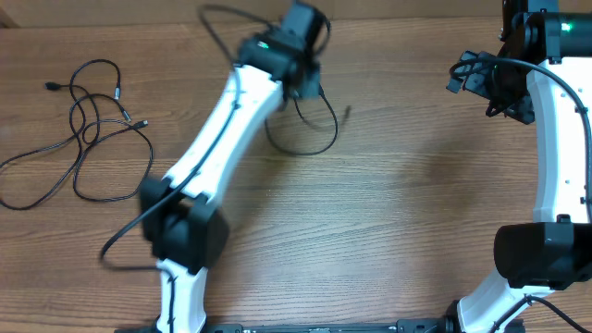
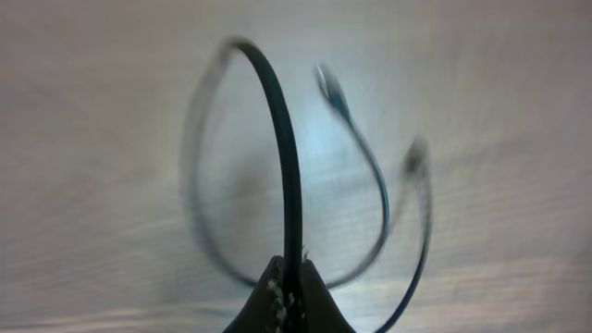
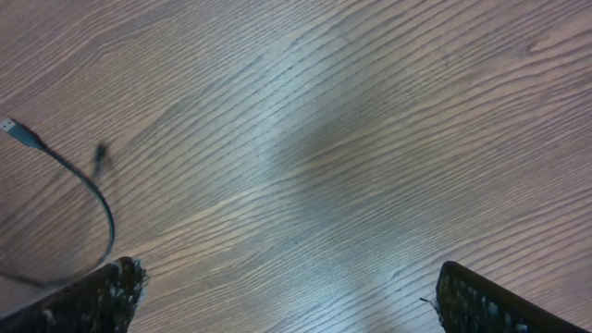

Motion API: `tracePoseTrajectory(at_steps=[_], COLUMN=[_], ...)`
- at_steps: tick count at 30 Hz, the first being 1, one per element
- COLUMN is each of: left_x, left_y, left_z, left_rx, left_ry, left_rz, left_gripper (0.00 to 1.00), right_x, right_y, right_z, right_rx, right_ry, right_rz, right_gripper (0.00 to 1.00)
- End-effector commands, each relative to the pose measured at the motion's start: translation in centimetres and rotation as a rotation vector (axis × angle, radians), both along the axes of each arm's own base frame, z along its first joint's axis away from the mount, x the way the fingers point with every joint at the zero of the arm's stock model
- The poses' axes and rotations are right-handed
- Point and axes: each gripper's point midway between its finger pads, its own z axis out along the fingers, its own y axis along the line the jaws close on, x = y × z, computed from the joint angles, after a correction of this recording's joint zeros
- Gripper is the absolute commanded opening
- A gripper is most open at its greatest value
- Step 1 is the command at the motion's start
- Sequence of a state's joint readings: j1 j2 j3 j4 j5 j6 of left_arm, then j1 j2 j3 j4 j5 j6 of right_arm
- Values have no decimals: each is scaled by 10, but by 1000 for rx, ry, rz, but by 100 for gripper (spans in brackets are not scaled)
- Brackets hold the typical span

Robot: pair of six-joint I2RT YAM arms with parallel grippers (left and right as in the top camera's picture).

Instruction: Untangle cables

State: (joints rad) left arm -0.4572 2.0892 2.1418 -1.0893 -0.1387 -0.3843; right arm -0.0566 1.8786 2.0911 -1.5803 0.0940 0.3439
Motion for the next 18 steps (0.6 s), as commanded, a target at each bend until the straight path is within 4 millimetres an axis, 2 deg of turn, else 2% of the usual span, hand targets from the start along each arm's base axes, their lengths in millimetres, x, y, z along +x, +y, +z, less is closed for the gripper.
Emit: tracePoseTrajectory(at_steps=[1,2,6,9,13,18], left_x=[-1,-4,-24,-48,-68,-77], left_y=[56,73,135,184,232,282], left_z=[115,137,204,245,267,261], left_rx=[69,92,178,256,318,377], left_ry=[-288,-347,-528,-632,-680,-638], left_rz=[143,195,393,563,711,827], left_gripper=[4,4,4,4,4,4], right_x=[1,1,1,1,1,1], right_y=[-2,-2,-2,-2,-2,-2], right_z=[2,2,2,2,2,2], right_rx=[-8,-8,-8,-8,-8,-8], right_ry=[-9,-9,-9,-9,-9,-9], right_rz=[-10,-10,-10,-10,-10,-10], right_gripper=[100,100,100,100,100,100])
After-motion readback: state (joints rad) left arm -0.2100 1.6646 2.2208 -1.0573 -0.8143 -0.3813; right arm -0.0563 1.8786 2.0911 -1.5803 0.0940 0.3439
